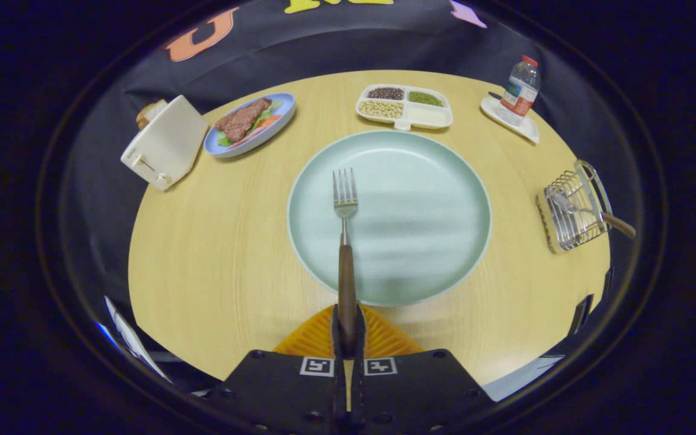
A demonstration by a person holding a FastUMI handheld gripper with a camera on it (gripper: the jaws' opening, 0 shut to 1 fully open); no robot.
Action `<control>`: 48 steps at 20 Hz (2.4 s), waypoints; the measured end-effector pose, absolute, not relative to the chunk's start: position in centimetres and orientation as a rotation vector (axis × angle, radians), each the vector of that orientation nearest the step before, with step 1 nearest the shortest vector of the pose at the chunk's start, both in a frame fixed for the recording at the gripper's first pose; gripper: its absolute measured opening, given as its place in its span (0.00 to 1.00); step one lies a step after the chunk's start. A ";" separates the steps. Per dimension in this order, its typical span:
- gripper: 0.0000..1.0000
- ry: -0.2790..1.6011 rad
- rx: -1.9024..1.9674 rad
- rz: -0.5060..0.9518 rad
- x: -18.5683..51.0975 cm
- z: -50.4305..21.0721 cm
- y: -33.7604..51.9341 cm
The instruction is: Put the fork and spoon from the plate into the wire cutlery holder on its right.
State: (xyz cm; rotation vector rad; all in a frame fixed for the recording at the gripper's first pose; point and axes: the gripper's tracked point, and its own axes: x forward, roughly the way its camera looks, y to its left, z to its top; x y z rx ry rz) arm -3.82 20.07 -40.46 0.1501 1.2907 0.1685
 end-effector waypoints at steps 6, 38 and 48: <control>0.03 1.190 0.113 0.253 -3.3 -37.1 18.1; 0.03 1.096 0.103 0.040 -5.6 -32.7 -9.2; 0.17 1.014 0.127 0.047 -4.2 -30.6 -9.3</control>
